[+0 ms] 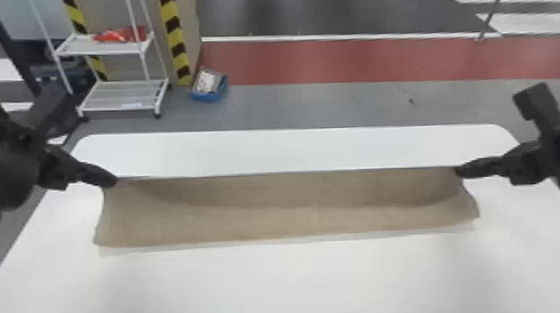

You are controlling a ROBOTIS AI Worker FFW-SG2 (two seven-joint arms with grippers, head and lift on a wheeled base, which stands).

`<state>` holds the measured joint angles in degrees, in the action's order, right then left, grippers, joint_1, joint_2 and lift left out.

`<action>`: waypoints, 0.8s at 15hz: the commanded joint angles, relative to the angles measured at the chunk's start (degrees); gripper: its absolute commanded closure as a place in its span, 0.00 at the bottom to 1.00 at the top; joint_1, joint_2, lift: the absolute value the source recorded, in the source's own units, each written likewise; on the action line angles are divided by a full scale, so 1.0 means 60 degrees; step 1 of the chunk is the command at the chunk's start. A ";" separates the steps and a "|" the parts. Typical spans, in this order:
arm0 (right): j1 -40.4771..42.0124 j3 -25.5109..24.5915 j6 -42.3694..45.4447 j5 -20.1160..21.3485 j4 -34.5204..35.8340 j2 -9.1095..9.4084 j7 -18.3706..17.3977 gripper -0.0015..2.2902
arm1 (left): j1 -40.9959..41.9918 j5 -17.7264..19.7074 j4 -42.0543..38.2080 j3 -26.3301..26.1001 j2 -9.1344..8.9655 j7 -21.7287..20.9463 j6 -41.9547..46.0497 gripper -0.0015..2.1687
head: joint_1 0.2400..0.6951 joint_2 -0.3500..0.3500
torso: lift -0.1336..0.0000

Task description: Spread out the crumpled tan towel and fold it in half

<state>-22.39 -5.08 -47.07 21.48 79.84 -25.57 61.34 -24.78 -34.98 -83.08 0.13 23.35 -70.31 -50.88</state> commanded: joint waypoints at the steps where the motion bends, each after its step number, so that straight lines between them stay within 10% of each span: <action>1: -0.0062 -0.0018 0.0000 0.0009 -0.0006 -0.0016 -0.0042 0.69 | -0.0029 0.0000 0.0018 -0.0007 0.0035 0.0015 0.0020 0.60 | 1.00 0.46 | 0.07; 9: -0.0311 0.0509 0.0146 0.0244 -0.0518 0.0116 -0.0965 0.66 | -0.0176 0.0000 0.0414 -0.0109 -0.0038 0.0293 0.0343 0.60 | 1.00 0.46 | 0.07; 11: -0.0238 0.0509 0.0058 0.0244 -0.0518 0.0292 -0.1478 0.15 | -0.0191 0.0000 0.0472 -0.0182 -0.0068 0.0366 0.0430 0.60 | 1.00 0.46 | 0.07; 12: -0.0209 0.0509 0.0000 0.0229 -0.0518 0.0350 -0.1741 0.04 | -0.0191 0.0015 0.0501 -0.0212 -0.0068 0.0366 0.0460 0.60 | 1.00 0.46 | 0.07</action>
<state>-24.01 -2.01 -46.59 22.95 76.76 -24.06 51.93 -25.87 -35.00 -80.30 -0.85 23.02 -68.12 -48.42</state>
